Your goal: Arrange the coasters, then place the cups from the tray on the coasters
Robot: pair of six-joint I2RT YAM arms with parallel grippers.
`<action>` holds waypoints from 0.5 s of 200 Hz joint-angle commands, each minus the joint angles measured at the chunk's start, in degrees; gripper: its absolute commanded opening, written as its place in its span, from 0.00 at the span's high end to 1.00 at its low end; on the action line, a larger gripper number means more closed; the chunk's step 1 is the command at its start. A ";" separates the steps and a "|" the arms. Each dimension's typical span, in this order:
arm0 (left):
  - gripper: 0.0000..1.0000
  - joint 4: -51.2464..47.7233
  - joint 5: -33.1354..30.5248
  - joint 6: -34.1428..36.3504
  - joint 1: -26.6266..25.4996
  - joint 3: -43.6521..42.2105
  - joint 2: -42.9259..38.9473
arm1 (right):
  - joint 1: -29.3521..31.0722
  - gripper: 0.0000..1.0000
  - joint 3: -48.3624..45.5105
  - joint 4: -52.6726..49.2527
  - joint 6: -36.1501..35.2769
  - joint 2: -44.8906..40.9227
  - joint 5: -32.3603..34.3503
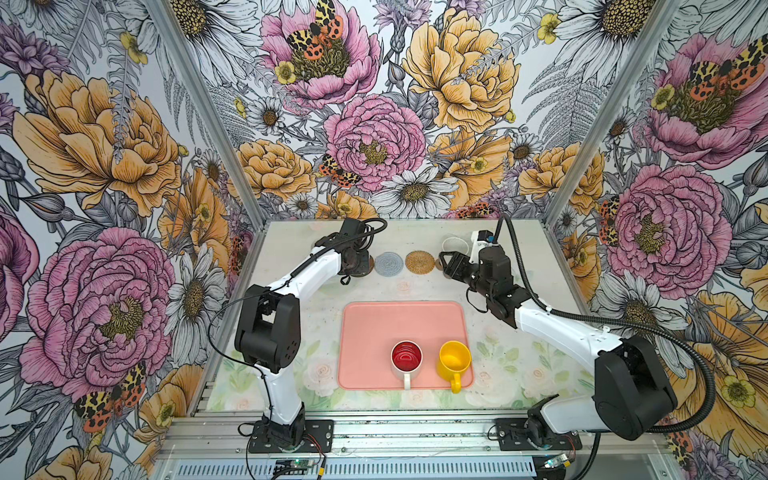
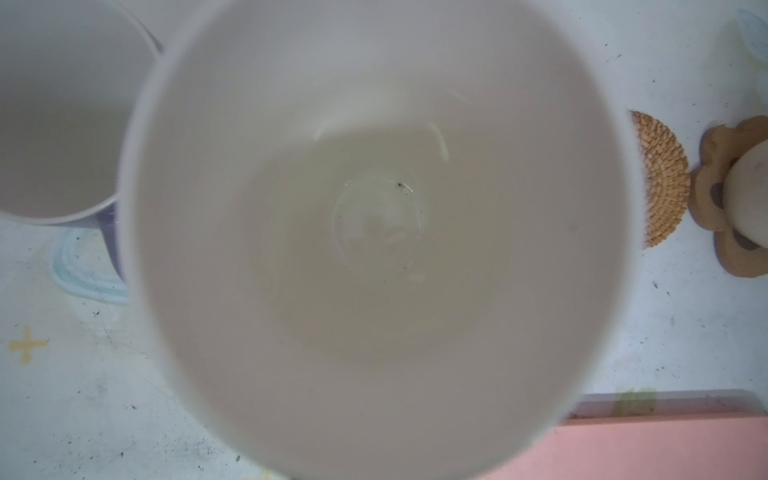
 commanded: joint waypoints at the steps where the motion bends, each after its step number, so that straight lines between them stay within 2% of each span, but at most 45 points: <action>1: 1.00 3.20 1.45 1.66 0.77 2.29 1.26 | -0.46 0.39 -0.40 -0.68 -0.54 -2.13 -0.07; 100: 1.00 3.20 -2.58 1.96 0.73 3.70 4.26 | -0.74 0.39 -0.21 -1.08 -0.62 -1.96 -0.51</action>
